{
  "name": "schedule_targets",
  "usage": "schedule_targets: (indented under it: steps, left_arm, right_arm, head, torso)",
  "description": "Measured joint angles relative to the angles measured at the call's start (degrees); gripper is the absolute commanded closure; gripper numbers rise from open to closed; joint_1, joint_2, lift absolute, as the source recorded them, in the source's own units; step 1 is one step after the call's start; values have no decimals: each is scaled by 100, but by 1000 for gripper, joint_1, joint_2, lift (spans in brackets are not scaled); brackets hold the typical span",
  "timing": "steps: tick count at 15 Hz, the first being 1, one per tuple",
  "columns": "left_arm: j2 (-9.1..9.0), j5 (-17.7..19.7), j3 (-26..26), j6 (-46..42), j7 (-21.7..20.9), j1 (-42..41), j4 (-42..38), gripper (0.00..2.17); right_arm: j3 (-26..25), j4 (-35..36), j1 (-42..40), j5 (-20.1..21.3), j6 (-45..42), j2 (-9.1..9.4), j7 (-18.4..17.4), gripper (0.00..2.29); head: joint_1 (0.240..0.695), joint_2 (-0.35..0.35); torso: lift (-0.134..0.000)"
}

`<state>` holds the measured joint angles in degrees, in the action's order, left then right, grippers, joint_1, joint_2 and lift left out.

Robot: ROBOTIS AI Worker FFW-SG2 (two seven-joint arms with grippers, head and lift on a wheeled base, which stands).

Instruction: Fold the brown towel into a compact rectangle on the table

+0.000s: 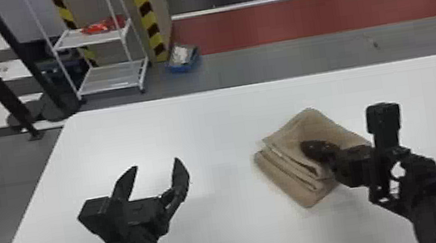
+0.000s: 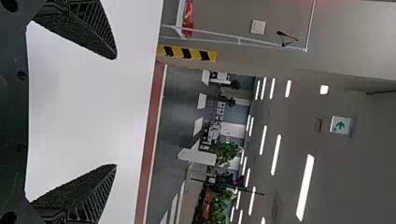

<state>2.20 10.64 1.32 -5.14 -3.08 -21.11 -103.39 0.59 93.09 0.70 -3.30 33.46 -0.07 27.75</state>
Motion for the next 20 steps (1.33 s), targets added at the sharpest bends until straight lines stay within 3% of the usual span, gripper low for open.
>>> schedule_targets:
  steps: [8, 11, 15, 18, 20]
  left_arm:
    - [0, 7, 26, 0, 0, -6, -23, 39]
    - [7, 12, 45, 0, 0, -5, -23, 39]
    - [32, 94, 61, -1, 0, 33, 25, 39]
    - [35, 105, 49, -5, 0, 60, 55, 39]
    - [31, 103, 44, -1, 0, 62, 61, 39]
  right_arm:
    - [744, 529, -426, 39, -79, -10, 456, 2020]
    - [321, 1228, -790, -161, 18, -15, 568, 2020]
    - [-794, 2209, -1399, -511, 1073, -31, 1021, 2020]
    - [-1181, 2272, -1609, -609, 1108, -53, 1165, 2020]
    - [-1112, 1909, -1355, -537, 1099, -55, 1137, 2020]
  head:
    - [695, 238]
    - [695, 221]
    - [695, 141]
    - [695, 101]
    - [695, 94]
  torso:
    - [-126]
    - [-126]
    - [-126]
    - [-126]
    - [-126]
